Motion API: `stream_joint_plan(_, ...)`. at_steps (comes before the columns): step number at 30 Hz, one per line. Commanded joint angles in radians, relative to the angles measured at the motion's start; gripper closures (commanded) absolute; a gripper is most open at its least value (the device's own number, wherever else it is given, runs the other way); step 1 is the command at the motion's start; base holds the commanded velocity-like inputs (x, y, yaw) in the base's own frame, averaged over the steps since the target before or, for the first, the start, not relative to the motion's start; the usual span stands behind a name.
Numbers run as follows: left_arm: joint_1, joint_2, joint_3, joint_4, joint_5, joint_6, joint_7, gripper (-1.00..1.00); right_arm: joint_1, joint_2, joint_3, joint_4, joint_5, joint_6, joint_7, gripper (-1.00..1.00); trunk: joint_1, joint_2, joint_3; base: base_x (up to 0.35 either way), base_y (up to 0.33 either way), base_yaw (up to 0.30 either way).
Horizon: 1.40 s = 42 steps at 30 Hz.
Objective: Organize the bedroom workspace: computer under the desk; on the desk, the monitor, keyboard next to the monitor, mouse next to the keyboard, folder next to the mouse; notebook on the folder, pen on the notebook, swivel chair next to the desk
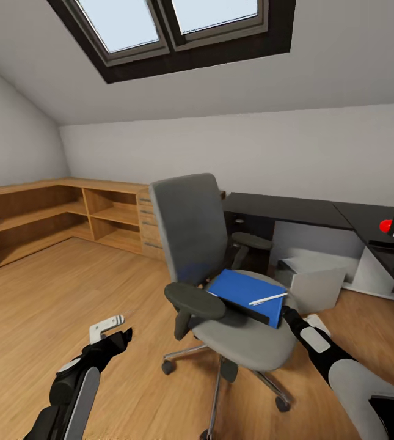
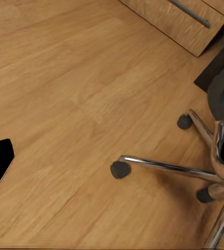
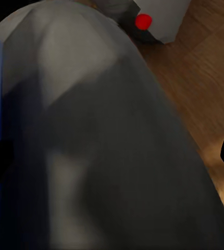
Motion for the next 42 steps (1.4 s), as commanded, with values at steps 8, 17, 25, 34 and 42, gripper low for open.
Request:
stream_joint_plan(8, -0.001, -0.002, -0.006, 0.012, 0.010, 0.003, 0.006, -1.00, 0.001, 0.005, 0.015, 0.000, -0.018, 0.008, -0.001, -1.00, 0.000, 0.000, -0.001, 0.000, 0.000, 0.263)
stream_joint_plan(17, -0.001, -0.003, -0.043, 0.029, 0.010, 0.002, 0.008, -1.00, 0.001, 0.005, 0.015, -0.001, -0.018, 0.008, -0.001, -1.00, 0.000, 0.000, -0.001, 0.000, 0.000, 0.271)
stream_joint_plan(25, -0.001, -0.004, -0.062, 0.040, 0.010, 0.002, 0.008, -1.00, 0.001, 0.005, 0.015, -0.001, -0.018, 0.008, -0.001, -1.00, 0.000, 0.000, -0.001, 0.000, 0.000, 0.272)
stream_joint_plan(34, -0.001, -0.003, -0.098, 0.056, 0.010, 0.001, 0.009, -1.00, 0.001, 0.006, 0.017, 0.000, -0.018, 0.008, 0.000, -1.00, 0.000, 0.000, -0.001, 0.000, 0.000, 0.272)
stream_joint_plan(42, -0.001, -0.003, -0.107, 0.068, 0.010, 0.001, 0.011, -1.00, 0.001, 0.007, 0.017, 0.000, -0.018, 0.008, 0.001, -1.00, 0.000, 0.000, -0.001, 0.000, 0.000, 0.272)
